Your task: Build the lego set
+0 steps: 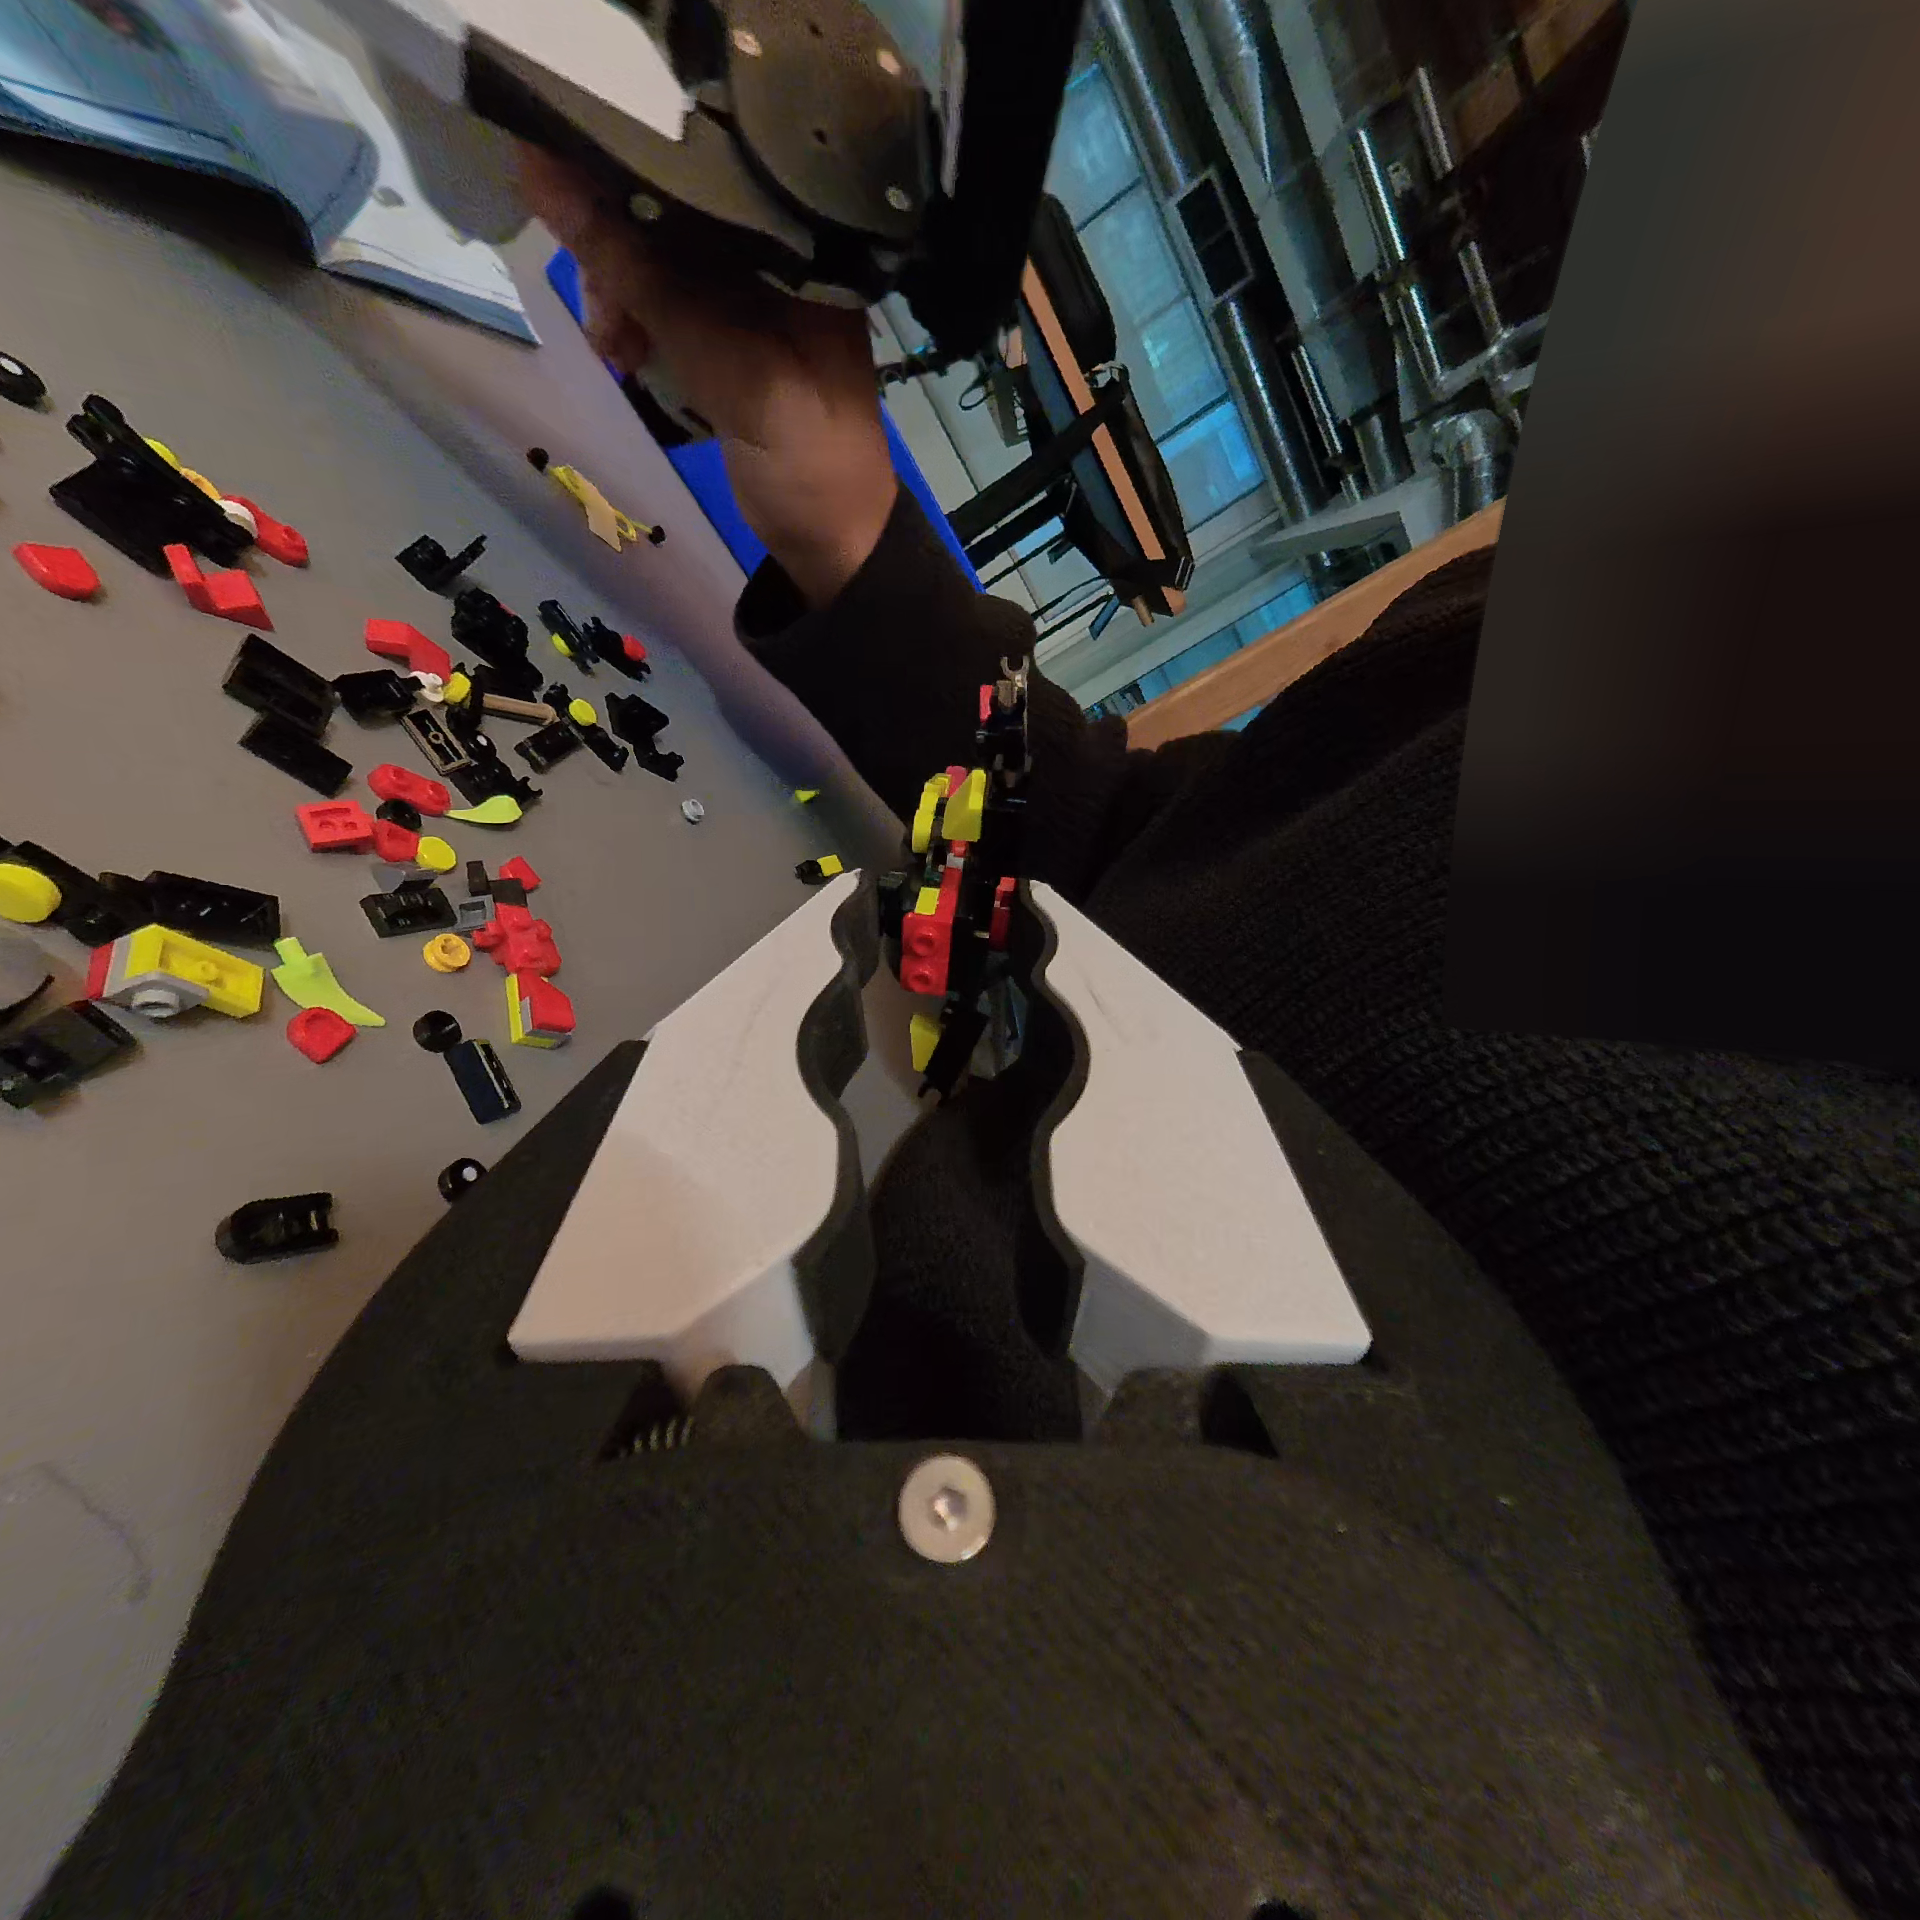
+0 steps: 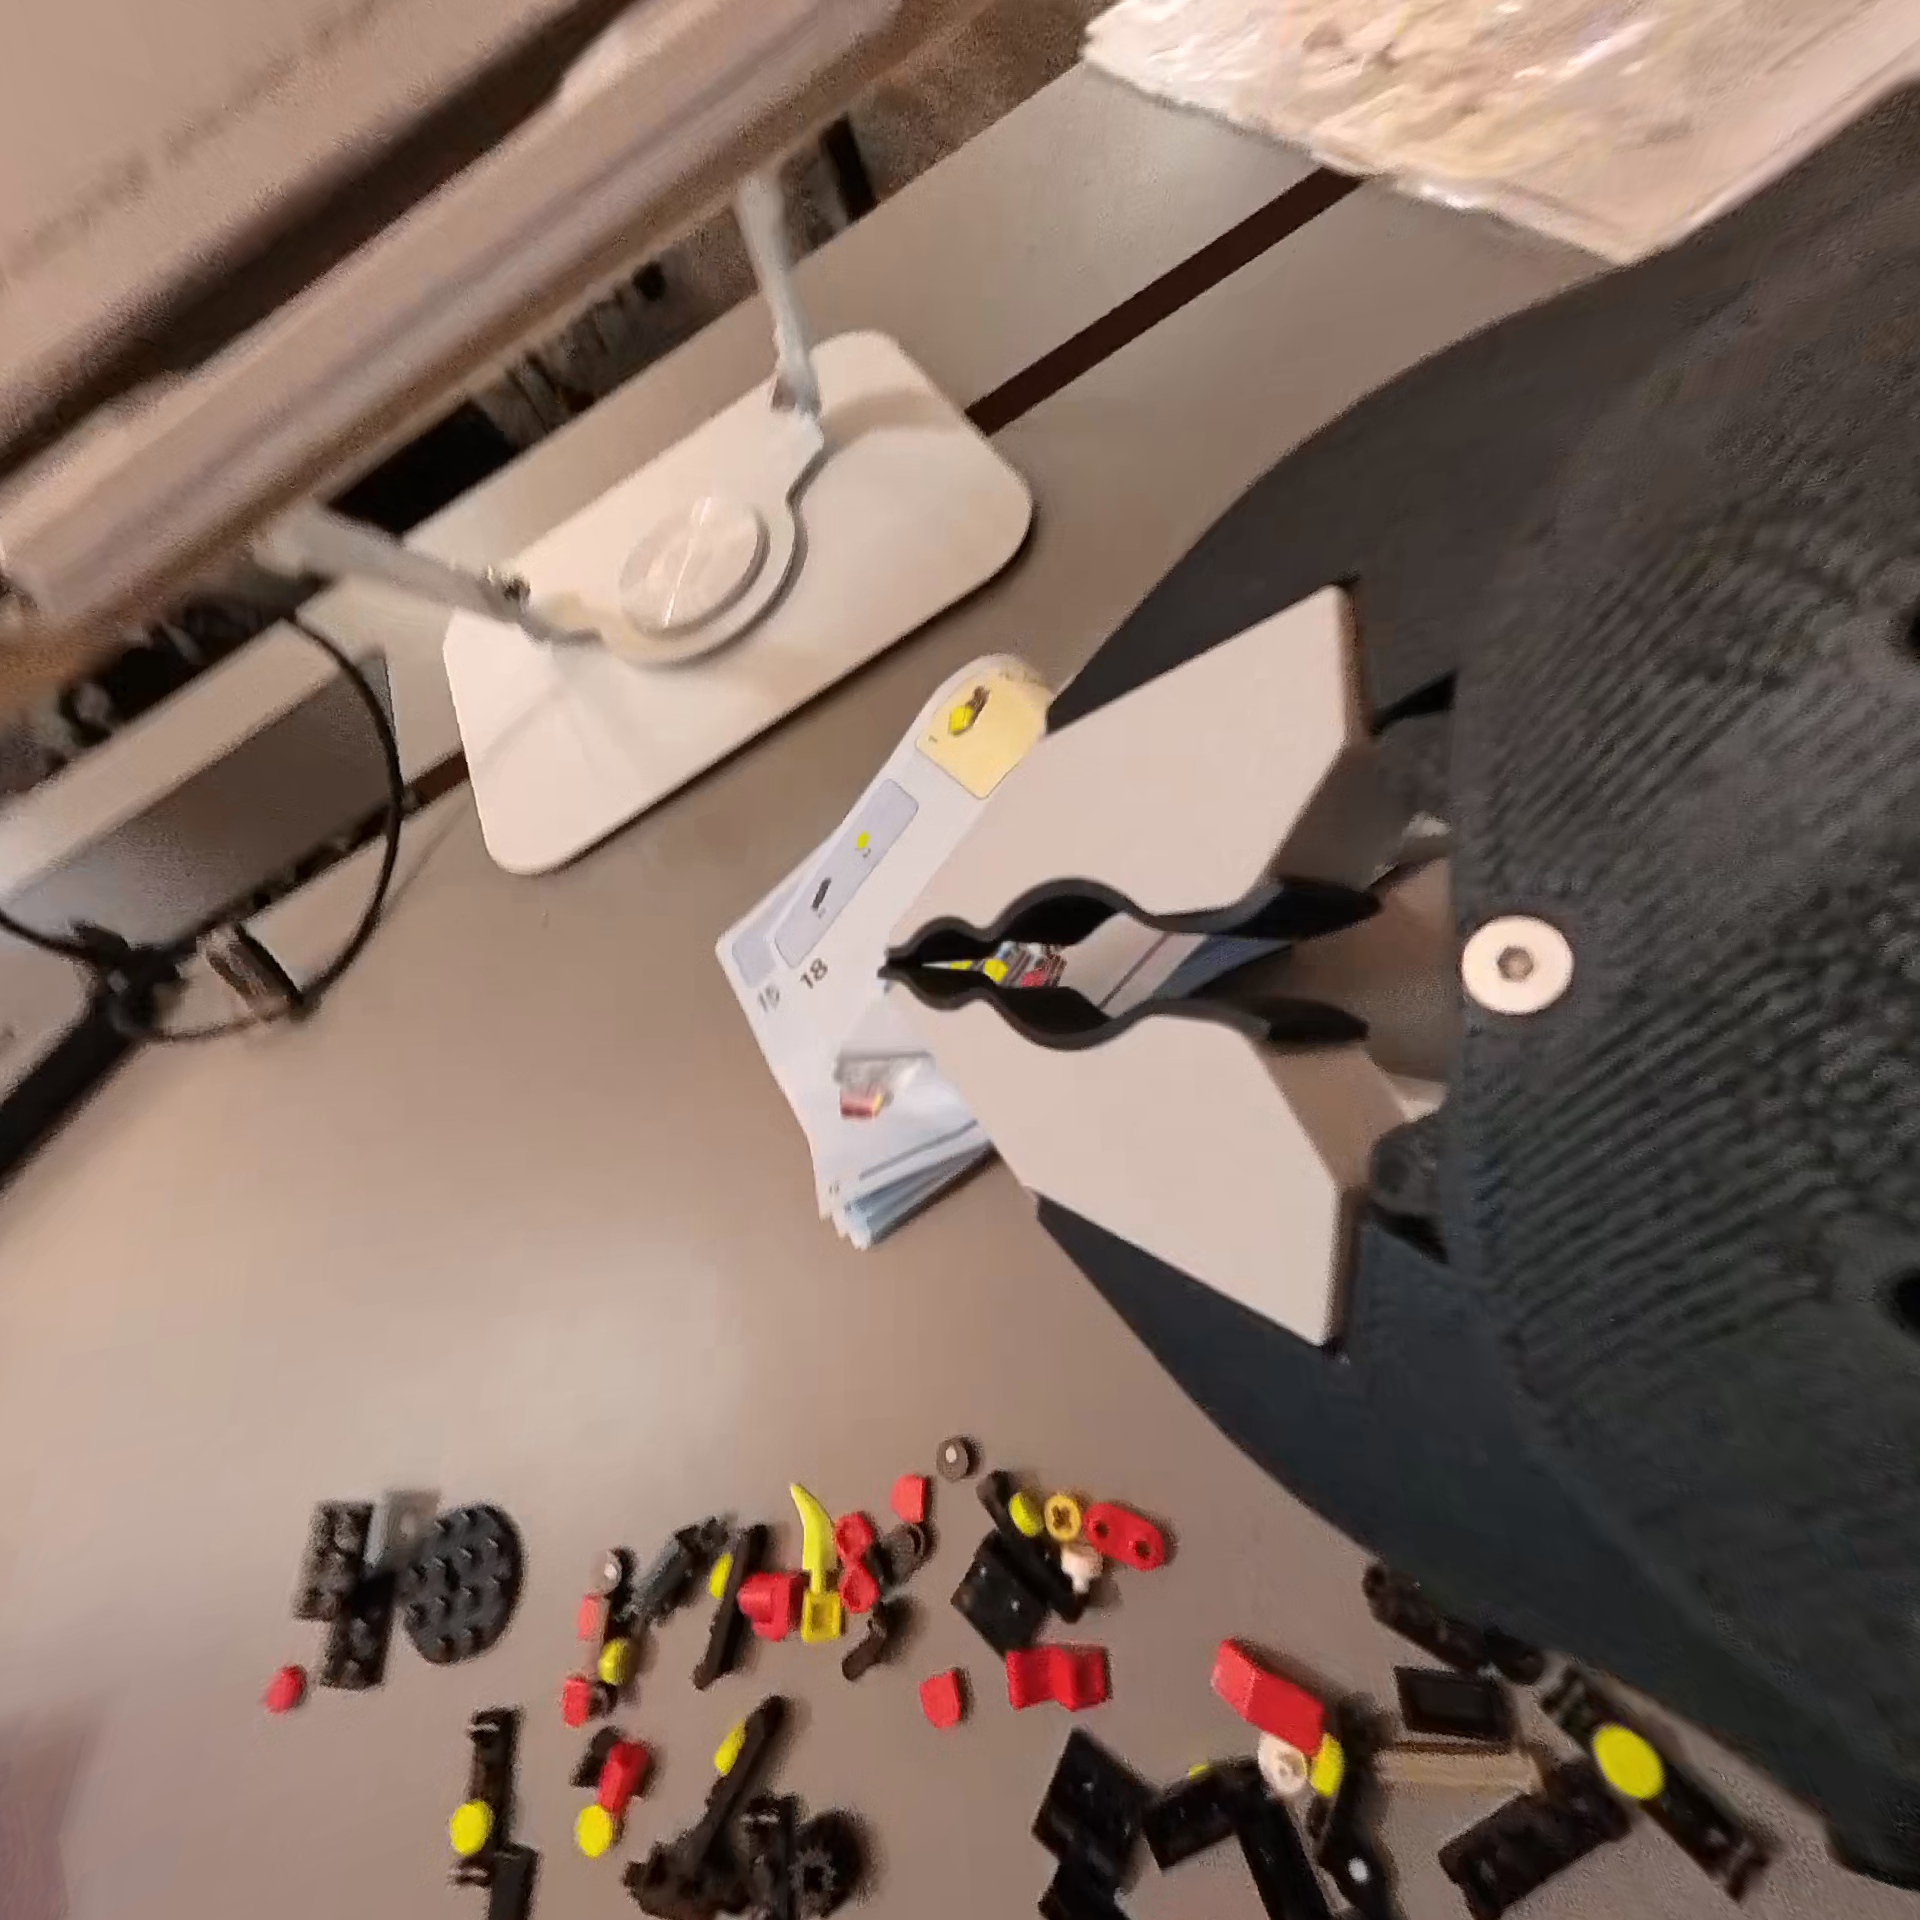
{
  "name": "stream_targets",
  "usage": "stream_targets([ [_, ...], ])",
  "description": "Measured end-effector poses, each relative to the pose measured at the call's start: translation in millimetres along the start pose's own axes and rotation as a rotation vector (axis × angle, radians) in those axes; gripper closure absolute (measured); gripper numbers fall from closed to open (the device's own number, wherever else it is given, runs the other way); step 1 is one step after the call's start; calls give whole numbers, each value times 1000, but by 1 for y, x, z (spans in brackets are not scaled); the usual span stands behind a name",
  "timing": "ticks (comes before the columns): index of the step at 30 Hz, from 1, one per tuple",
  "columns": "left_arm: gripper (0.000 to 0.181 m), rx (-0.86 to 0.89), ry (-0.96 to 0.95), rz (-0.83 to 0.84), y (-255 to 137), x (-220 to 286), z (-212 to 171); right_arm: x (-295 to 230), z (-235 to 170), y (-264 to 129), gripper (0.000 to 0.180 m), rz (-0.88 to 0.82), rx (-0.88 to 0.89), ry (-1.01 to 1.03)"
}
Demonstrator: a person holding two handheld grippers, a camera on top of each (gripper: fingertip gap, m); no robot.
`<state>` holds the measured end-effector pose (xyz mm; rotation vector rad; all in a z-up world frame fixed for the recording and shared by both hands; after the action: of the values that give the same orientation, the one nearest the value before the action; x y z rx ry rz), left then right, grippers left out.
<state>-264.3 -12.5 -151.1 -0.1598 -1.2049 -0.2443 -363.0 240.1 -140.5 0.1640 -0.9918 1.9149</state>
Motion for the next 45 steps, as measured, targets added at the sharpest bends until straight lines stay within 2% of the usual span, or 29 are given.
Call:
stream_targets([
  [1,158,2,0,0,0,0,0,6,-3,-8,180,-29,21,34],
  [8,158,-5,1,4,1,0,-1,42,-52,-55,180,-203,70,318],
  [13,158,-9,0,5,1,1,-2,41,-76,-65,180,-221,34,352],
  [30,158,-23,-40,19,3,-5,-3,55,-101,-72,180,-173,90,523],
  [45,158,-23,-48,19,2,-6,-3,53,-107,-73,180,-146,99,589],
])
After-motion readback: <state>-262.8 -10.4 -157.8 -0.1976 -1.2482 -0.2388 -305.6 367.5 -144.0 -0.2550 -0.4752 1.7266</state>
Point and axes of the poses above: each gripper's, where its closed fingertips meet, y out along the fingers, z out of its top, x = y × z across the jaws, the point moved 9 cm from there along -y, back along the fingers, and after that the axes turned 11 degrees about -y, right-handed, at the moved point
